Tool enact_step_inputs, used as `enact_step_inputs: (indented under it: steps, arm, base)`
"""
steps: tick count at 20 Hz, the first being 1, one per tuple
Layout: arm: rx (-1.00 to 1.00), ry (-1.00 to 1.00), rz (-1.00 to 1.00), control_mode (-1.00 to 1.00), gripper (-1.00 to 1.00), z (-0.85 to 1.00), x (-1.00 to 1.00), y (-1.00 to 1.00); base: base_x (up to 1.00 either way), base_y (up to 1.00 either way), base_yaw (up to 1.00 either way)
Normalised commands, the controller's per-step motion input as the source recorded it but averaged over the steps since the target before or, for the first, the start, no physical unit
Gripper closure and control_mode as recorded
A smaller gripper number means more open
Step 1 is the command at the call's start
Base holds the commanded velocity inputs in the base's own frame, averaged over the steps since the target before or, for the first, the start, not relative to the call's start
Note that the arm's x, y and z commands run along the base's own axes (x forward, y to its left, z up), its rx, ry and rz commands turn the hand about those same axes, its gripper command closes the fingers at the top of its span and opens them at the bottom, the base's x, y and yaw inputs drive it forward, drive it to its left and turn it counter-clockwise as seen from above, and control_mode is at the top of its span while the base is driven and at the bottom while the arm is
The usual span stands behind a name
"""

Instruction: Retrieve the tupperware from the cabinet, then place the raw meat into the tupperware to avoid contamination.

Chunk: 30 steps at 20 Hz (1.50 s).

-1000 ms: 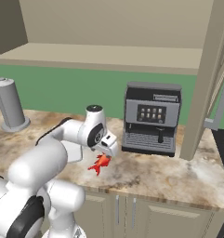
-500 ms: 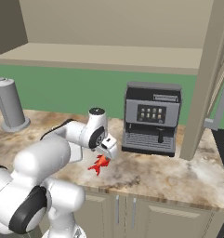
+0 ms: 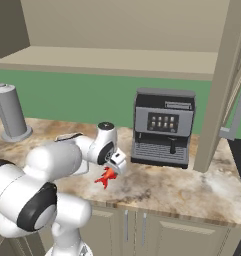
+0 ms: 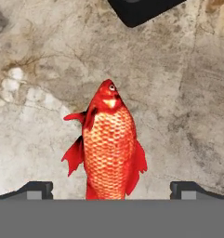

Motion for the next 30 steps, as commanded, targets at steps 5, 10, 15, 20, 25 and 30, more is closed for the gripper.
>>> enact_step_inputs:
  steps: [5,10,15,20,25,30]
  arm:
    - [0.0,0.0,-0.05,-1.0,-1.0,-0.27,0.06,-0.03]
    - [0.0,0.0,-0.05,-1.0,-1.0,-0.23,0.01,-0.03]
    - [0.01,0.0,-0.06,-1.0,-1.0,-0.13,0.04,-0.02]
    - [0.0,0.0,-0.1,-1.0,-1.0,-0.18,0.05,-0.01]
    - [0.0,0.0,-0.1,-1.0,-1.0,-0.25,0.1,0.0]
    - [0.0,0.0,-0.1,-1.0,1.0,-0.25,0.17,0.01]
  base:
    - [0.0,0.0,0.0]
    - [0.0,0.0,0.0]
    - [0.0,0.0,0.0]
    - [0.0,0.0,0.0]
    - [0.0,0.0,0.0]
    - [0.0,0.0,0.0]
